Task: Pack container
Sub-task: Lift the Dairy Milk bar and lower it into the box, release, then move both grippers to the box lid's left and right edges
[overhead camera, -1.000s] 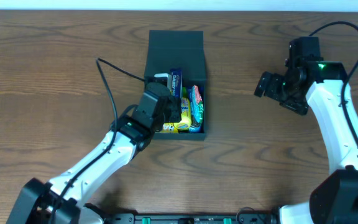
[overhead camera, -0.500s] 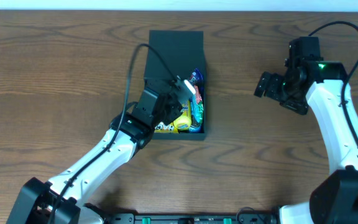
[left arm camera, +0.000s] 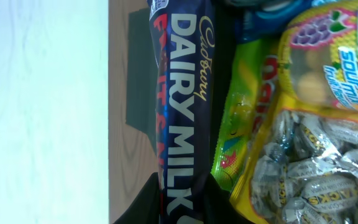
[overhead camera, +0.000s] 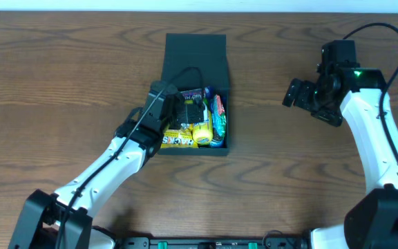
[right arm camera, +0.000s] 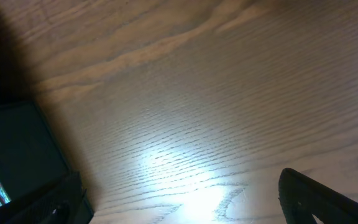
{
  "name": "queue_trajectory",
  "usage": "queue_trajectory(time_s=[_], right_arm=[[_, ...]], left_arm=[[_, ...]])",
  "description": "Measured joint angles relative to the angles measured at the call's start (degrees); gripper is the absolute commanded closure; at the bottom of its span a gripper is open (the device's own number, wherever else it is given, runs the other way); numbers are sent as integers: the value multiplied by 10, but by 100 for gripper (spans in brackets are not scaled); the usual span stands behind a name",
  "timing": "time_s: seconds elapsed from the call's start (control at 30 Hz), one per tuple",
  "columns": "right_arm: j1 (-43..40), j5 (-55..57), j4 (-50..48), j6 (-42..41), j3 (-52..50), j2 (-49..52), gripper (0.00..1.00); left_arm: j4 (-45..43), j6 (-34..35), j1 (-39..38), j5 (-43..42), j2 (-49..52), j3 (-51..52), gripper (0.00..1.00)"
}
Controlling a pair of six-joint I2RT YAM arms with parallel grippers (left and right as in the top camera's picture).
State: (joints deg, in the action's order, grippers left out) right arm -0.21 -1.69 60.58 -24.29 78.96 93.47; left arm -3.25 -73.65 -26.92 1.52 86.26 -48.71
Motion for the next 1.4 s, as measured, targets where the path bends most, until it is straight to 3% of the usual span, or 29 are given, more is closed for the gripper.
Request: queue_trajectory(time_s=[0.03,0.07,0.1,0.3,0.53,0.57,0.6,0.63,0.67,0.7,0.73,0.77,0.9,1.13,1.4], right_arm=[[0,0,0,0,0,0,1],[0,0,0,0,0,0,1],[0,0,-1,0,0,0,1],[0,0,-1,0,0,0,1],[0,0,-6,0,0,0,1],[0,0,-10,0,0,0,1],[0,0,-16,0,0,0,4],[0,0,-24,1,0,0,19],[0,-1,-33,5,0,0,46],[1,-4,-46,8,0,0,72],[2,-10,-66,8,-2,0,96],[4,-17,-87,9,-5,0,99],[26,-53,-195,19,-47,2,99],[45,-192,-331,28,-79,102,99],[45,-343,-442,10,-83,232,99]], left_arm=[[0,-9,0,0,0,0,79],[0,-17,0,0,0,0,29],[-1,-23,0,1,0,0,5],[-83,36,0,32,0,-2,5],[-117,290,15,81,0,-4,5],[-113,341,24,86,0,-4,0],[-103,404,30,91,0,-4,23],[-93,452,53,93,0,-5,40],[-82,492,66,94,0,-5,59],[-69,528,79,94,0,-6,92],[-54,568,97,93,0,-6,94],[-40,605,115,91,0,-6,94],[-18,721,160,46,0,-6,94],[5,818,170,-16,15,-6,94],[13,921,230,-156,183,-64,94]])
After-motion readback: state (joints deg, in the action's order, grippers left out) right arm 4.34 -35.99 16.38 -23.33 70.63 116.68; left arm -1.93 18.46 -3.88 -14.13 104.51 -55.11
